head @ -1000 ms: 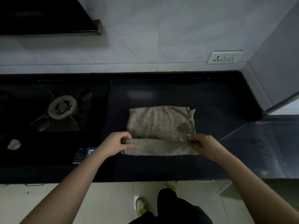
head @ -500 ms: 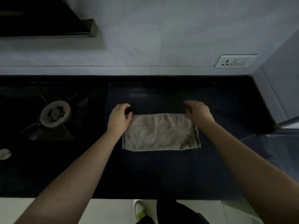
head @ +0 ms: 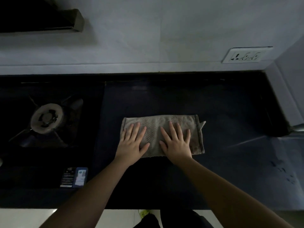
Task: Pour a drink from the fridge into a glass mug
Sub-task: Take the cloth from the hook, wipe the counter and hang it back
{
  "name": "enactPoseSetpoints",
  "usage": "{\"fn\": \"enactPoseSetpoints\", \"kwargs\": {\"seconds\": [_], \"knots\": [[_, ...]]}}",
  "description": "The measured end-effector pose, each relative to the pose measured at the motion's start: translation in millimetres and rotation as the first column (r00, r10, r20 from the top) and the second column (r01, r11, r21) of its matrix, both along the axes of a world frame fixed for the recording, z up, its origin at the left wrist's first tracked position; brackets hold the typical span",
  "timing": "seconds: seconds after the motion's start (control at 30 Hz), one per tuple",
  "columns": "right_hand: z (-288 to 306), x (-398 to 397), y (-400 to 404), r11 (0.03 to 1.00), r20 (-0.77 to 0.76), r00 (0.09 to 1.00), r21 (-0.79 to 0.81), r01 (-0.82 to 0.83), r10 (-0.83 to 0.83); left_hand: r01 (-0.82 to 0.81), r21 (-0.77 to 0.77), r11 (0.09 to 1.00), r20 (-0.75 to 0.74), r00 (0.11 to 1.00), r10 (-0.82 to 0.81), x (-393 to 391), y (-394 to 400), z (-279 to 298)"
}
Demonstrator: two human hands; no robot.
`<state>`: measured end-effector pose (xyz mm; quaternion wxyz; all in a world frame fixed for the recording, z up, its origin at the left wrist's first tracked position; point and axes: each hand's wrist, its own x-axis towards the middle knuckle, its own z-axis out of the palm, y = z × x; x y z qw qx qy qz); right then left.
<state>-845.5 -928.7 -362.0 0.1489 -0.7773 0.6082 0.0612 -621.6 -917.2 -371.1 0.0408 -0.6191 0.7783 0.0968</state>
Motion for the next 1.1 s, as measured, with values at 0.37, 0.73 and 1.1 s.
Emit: {"fn": "enactPoseSetpoints", "kwargs": {"seconds": [0.37,0.73,1.1], "knots": [[-5,-67,-53,0.997,0.006,0.998,-0.034,0.064,-0.064,0.010,0.098,0.995,0.014,1.000,-0.011,-55,-59,1],[-7,-190,-52,0.964,-0.035,0.966,-0.079,0.254,-0.257,0.158,0.071,0.985,-0.002,0.987,-0.158,-181,-99,-6],[1,-184,42,0.955,-0.060,0.953,-0.045,0.293,-0.296,0.261,-0.041,0.964,-0.041,0.964,-0.263,-176,-22,-10]]}}
